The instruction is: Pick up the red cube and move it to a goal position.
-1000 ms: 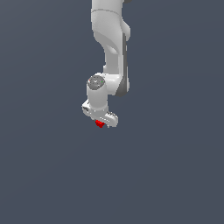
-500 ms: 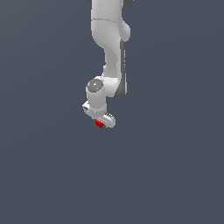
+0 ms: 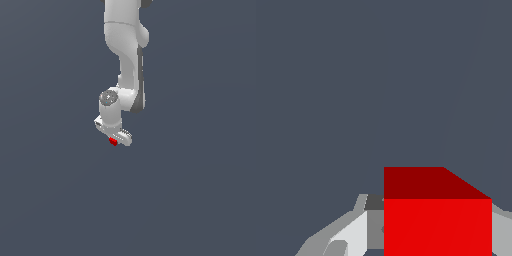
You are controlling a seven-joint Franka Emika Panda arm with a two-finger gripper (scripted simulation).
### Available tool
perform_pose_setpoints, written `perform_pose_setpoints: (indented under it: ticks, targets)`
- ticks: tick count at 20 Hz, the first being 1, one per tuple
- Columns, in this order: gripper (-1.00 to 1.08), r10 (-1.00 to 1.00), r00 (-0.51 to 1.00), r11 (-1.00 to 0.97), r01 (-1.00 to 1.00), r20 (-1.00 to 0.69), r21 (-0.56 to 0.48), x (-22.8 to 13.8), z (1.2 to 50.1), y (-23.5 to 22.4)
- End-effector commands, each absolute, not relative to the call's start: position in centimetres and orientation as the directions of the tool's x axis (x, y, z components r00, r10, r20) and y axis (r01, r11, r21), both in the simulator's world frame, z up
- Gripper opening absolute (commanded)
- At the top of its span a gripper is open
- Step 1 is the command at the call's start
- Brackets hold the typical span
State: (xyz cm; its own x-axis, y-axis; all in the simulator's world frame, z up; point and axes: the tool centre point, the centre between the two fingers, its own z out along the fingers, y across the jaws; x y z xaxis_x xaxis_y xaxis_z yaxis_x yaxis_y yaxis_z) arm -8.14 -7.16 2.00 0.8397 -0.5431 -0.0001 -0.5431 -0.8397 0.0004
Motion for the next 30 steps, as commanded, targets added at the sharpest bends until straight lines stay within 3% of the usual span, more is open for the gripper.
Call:
perform_pose_setpoints:
  ticks: [1, 12, 30]
  targets:
    - [-1.0, -0.543, 0.84, -0.84, -0.543, 0.0, 0.0, -8.1, 2.0, -7.2]
    - [-1.0, -0.543, 0.84, -0.84, -0.543, 0.0, 0.0, -7.7, 4.3, -6.4]
    - [-1.0, -0.544, 0.839, -0.839, -0.544, 0.0, 0.001, -4.9, 17.6, -2.6]
